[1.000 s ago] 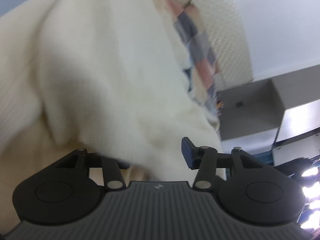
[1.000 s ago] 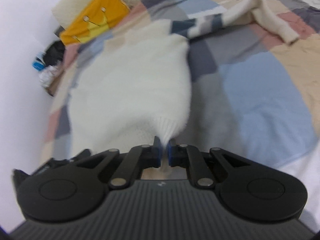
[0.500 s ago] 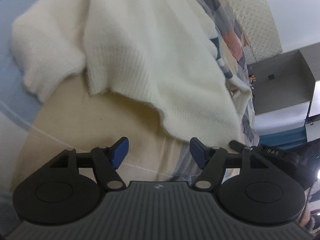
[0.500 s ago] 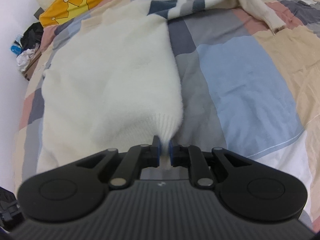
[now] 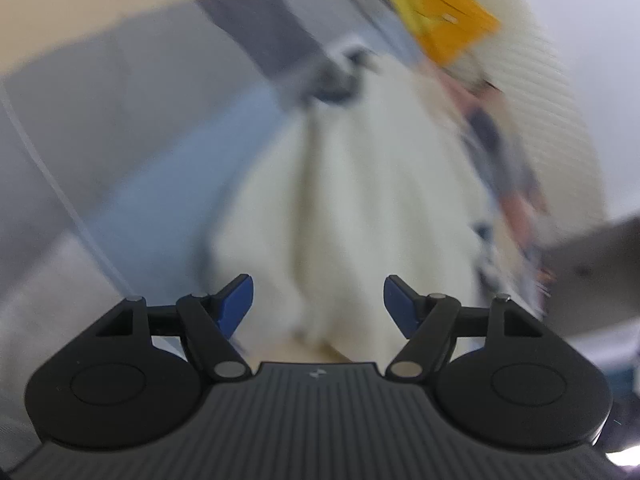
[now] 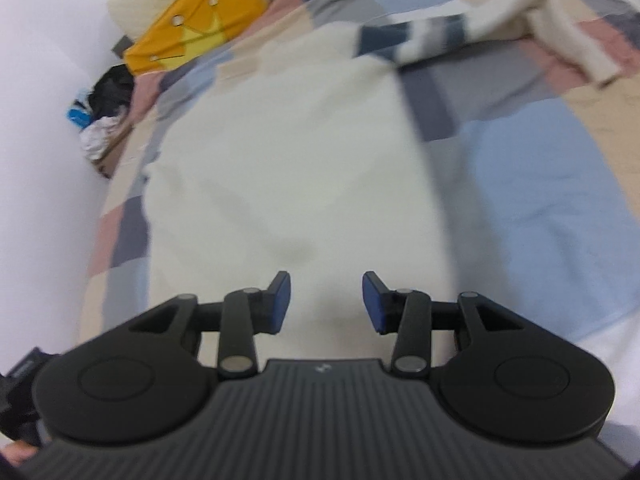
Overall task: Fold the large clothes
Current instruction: 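Open both grippers and release the cream sweater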
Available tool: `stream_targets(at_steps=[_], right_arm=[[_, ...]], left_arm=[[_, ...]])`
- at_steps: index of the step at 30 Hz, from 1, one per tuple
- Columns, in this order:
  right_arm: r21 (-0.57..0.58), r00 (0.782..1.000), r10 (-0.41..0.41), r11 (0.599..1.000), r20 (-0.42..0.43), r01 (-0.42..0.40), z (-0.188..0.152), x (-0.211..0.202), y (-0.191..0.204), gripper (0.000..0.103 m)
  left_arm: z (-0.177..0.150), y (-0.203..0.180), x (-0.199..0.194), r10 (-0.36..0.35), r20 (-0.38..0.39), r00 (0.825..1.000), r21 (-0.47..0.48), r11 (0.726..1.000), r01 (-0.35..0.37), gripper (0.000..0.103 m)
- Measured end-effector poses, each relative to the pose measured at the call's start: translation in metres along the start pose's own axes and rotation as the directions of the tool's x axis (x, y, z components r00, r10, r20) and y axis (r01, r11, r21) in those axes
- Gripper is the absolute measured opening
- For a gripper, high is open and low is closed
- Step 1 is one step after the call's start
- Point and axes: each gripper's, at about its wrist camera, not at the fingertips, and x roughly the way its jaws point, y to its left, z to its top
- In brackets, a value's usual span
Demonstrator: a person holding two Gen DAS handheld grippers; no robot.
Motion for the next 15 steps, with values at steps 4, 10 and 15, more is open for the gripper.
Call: stream_targets(at_steps=[4, 10, 15], right_arm=[[0.016, 0.997, 0.065, 0.998, -0.029, -0.065, 0.002, 0.047, 0.029, 0.043], [-0.021, 0.998, 0.033, 0.999, -0.049, -0.034, -0.003, 0.109, 0.041, 0.042], [-0.133, 1.0, -0.011, 0.991, -0.005, 0.011, -0.011, 0.127, 0.042, 0.041]], left_arm=[[0.011, 0.014, 0.012, 0.078, 0.016, 0.997, -0.024, 0.997, -0.077, 0.076], [0.006, 0.023, 0.042, 0.153, 0.024, 0.988, -0.027, 0.988, -0.152, 0.075], [0.002, 0.026, 0.071, 0.099, 0.014, 0.995, -0.039, 0.994, -0.098, 0.06]])
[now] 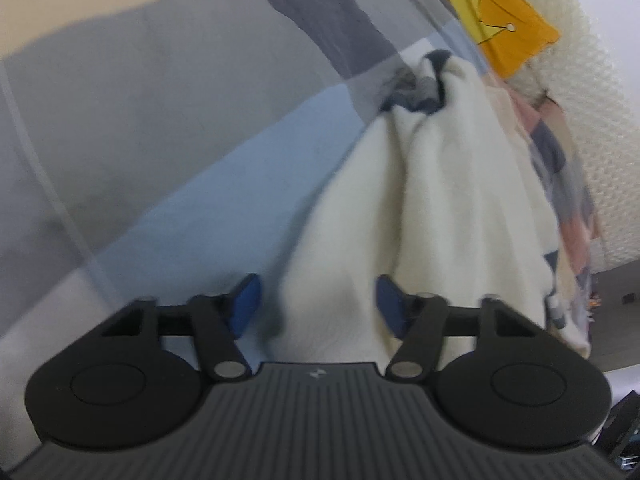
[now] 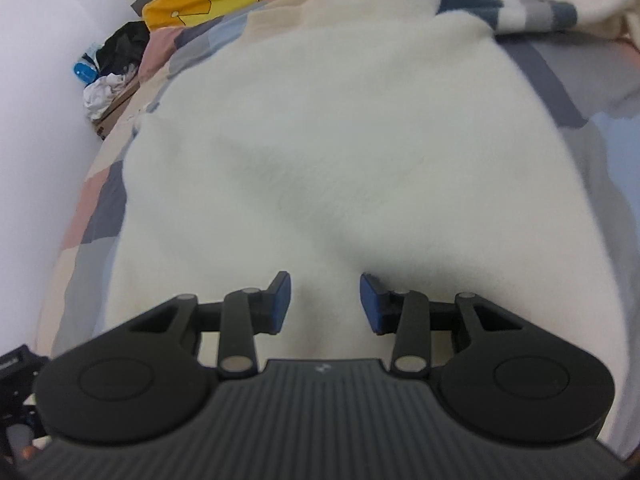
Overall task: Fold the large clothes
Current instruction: 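Open both grippers and release the cream sweater, then grasp the other sleeve cuff with the left gripper and pull it outward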
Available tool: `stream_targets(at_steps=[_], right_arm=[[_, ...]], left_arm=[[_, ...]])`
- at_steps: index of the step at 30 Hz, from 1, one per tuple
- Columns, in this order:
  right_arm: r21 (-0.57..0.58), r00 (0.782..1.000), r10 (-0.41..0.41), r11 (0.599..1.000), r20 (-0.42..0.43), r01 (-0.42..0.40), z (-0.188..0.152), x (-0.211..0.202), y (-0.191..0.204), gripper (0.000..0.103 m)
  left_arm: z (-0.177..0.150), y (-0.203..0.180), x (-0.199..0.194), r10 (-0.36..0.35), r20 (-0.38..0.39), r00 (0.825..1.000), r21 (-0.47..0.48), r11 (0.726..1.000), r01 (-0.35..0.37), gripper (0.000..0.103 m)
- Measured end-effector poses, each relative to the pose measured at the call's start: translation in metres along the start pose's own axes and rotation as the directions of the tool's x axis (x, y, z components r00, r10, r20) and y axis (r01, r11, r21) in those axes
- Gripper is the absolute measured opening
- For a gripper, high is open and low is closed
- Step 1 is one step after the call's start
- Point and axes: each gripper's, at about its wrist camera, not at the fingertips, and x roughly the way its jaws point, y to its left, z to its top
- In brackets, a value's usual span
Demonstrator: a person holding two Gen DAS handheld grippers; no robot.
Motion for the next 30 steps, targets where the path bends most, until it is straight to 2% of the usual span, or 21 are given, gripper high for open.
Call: stream_targets(at_steps=[4, 6, 8, 10, 12, 14, 17, 20, 22, 26, 30], right_arm=[[-0.03, 1.0, 0.029, 0.999, -0.004, -0.029, -0.001, 0.005, 0.003, 0.043], [-0.03, 0.999, 0.043, 0.999, -0.01, -0.043, -0.001, 0.01, 0.003, 0.042], [-0.021, 0.999, 0.042, 0.999, -0.013, -0.043, -0.001, 0.014, 0.0, 0.041], [-0.002, 0.999, 0.05, 0.999, -0.009, -0.05, -0.001, 0.015, 0.0, 0.041], [-0.001, 0.999, 0.051, 0.999, -0.003, -0.051, -0.002, 0.014, 0.001, 0.041], [-0.012, 0.999, 0.045, 0.999, 0.004, -0.045, -0.003, 0.012, 0.003, 0.041], [-0.026, 0.999, 0.039, 0.999, 0.019, -0.038, -0.005, 0.009, 0.005, 0.041], [-0.034, 0.998, 0.039, 0.999, 0.047, -0.037, -0.004, 0.008, 0.006, 0.041], [-0.03, 0.997, 0.041, 0.999, 0.059, -0.04, -0.001, 0.009, 0.006, 0.041], [-0.029, 0.996, 0.043, 0.999, 0.075, -0.041, 0.001, 0.011, 0.009, 0.041], [-0.045, 0.996, 0.043, 0.998, 0.084, -0.039, 0.003, 0.014, 0.013, 0.042]], left_arm=[[0.001, -0.008, 0.024, 0.006, 0.015, 1.0, 0.004, 1.0, -0.006, 0.055], [0.003, -0.012, 0.034, 0.05, 0.019, 0.999, 0.01, 0.999, -0.051, 0.024], [0.008, -0.011, 0.034, 0.048, 0.026, 0.999, 0.01, 0.999, -0.049, 0.011], [0.018, -0.012, 0.028, 0.064, 0.044, 0.997, 0.006, 0.998, -0.065, 0.009], [0.033, -0.018, 0.016, 0.083, 0.1, 0.992, 0.034, 0.996, -0.087, 0.008], [0.055, -0.024, -0.003, 0.09, 0.165, 0.982, 0.049, 0.994, -0.099, 0.008], [0.099, -0.029, -0.029, 0.099, 0.238, 0.966, 0.019, 0.994, -0.107, 0.008], [0.148, -0.037, -0.057, 0.133, 0.337, 0.932, 0.009, 0.989, -0.145, 0.007], [0.184, -0.044, -0.073, 0.171, 0.409, 0.897, 0.018, 0.981, -0.195, 0.007], [0.257, -0.056, -0.098, 0.236, 0.529, 0.815, 0.004, 0.96, -0.28, 0.007], [0.329, -0.061, -0.111, 0.265, 0.579, 0.771, -0.018, 0.95, -0.312, 0.007]])
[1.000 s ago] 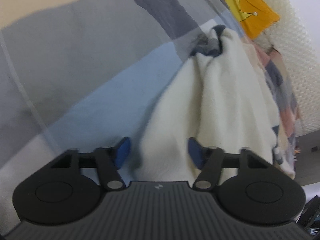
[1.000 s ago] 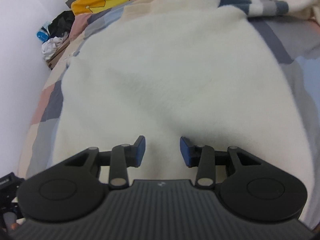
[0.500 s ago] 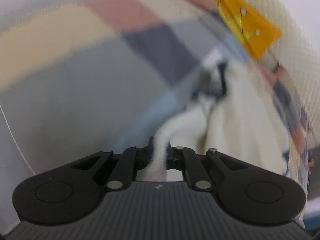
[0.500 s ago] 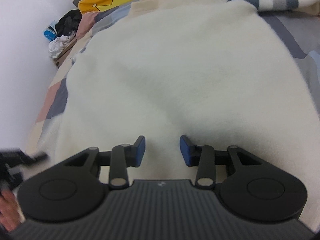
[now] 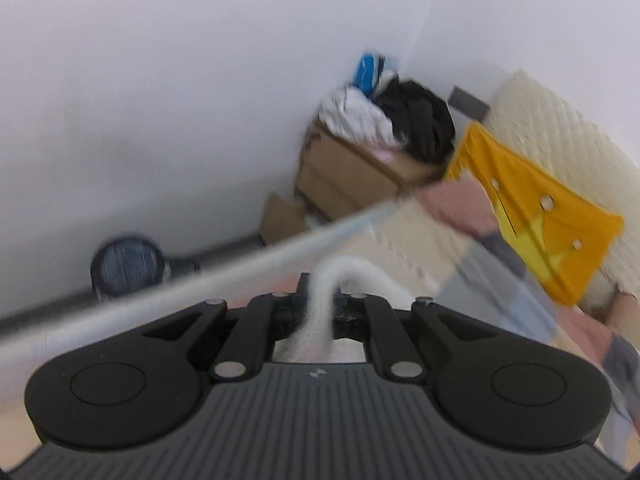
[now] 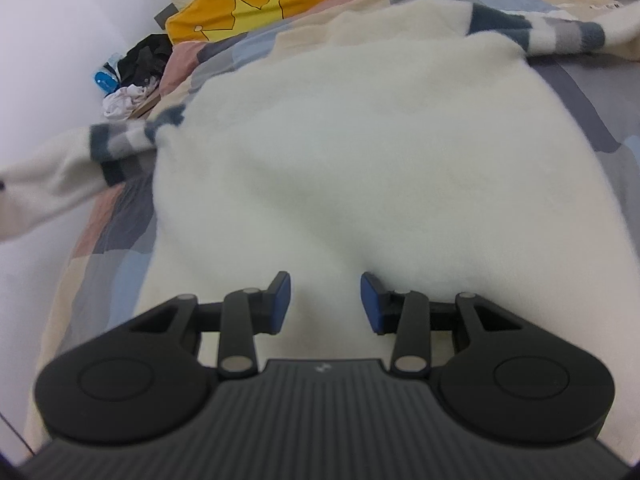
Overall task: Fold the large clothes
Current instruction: 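Grasp the other sleeve cuff with the left gripper and pull it outward, then lay the sleeve on the bed and open the left gripper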
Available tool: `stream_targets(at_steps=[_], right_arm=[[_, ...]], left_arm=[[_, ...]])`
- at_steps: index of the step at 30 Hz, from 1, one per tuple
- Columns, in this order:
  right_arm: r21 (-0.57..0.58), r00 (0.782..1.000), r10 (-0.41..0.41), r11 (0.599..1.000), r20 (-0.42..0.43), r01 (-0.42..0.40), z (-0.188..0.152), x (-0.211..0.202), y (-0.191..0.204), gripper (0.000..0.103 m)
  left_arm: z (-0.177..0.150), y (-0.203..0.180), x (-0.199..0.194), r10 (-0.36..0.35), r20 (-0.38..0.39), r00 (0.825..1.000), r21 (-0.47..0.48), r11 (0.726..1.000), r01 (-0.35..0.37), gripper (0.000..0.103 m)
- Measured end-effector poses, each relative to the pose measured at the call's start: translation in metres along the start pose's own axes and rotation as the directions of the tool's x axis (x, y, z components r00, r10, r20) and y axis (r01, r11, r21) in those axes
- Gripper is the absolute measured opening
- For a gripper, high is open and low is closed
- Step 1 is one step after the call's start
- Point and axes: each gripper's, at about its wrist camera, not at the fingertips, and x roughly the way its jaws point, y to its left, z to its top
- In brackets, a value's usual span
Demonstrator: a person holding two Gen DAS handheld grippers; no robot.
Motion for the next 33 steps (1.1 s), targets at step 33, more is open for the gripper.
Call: stream_targets(at_steps=[33], right_arm=[[-0.103, 1.0, 0.013, 0.995, -0.02, -0.015, 0.013, 0.044, 0.039, 0.043]], left_arm=[[-0.056, 0.129, 0.178, -0.297, -0.221, 0.929, 0.148, 0.931, 0.333, 0.009]])
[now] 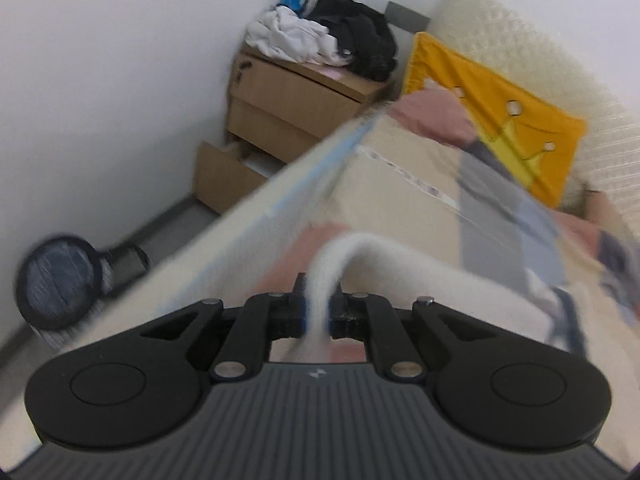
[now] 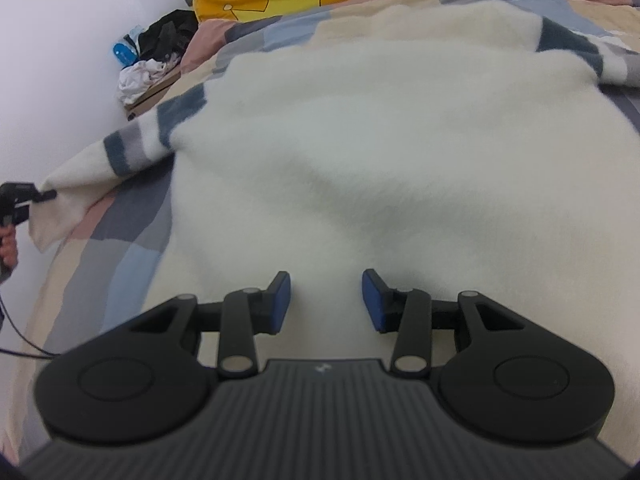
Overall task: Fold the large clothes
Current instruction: 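Lay the sleeve on the bed and open the left gripper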
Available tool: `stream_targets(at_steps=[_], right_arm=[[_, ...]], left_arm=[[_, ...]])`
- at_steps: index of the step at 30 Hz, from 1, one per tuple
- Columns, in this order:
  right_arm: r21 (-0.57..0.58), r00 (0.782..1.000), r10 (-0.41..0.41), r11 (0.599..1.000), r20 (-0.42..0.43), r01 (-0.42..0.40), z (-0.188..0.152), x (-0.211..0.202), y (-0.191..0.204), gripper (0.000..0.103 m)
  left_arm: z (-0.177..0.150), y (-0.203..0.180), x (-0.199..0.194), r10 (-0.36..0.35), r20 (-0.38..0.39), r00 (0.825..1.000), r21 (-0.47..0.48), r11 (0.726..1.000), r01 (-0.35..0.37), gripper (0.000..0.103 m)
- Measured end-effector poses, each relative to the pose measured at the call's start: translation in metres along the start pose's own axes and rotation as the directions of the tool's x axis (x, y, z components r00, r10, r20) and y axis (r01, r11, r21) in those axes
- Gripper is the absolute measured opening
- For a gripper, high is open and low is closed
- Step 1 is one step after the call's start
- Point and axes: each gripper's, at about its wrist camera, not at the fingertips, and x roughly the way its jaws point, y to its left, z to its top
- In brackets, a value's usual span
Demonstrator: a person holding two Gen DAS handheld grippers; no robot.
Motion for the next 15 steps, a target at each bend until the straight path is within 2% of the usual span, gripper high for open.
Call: stream_targets(at_steps=[5, 9, 12, 15], right_arm=[[0.009, 1.0, -0.009, 1.0, -0.011, 0.009, -0.003, -0.003, 0.001, 0.043], [0.016, 1.0, -0.009, 1.0, -0.016, 0.01, -0.006, -0.006, 0.0, 0.043], [0.008, 1.0, -0.018, 1.0, -0.021, 0.018, -0.008, -0.006, 0.003, 0.042], [-0.024, 0.999, -0.037, 0.999, -0.029, 0.037, -0.01, -0.002, 0.006, 0.042]], left_arm=[[-0.041, 0.005, -0.032, -0.098, -0.023, 0.995, -0.004, 0.995, 0.098, 0.008], [-0.075, 0.001, -0.053, -0.162, -0.09, 0.983, 0.021, 0.986, 0.165, 0.008], [-0.102, -0.004, -0.059, -0.175, -0.156, 0.972, 0.05, 0.982, 0.185, 0.008], [-0.124, -0.008, -0.054, -0.128, -0.22, 0.967, 0.075, 0.986, 0.148, 0.008]])
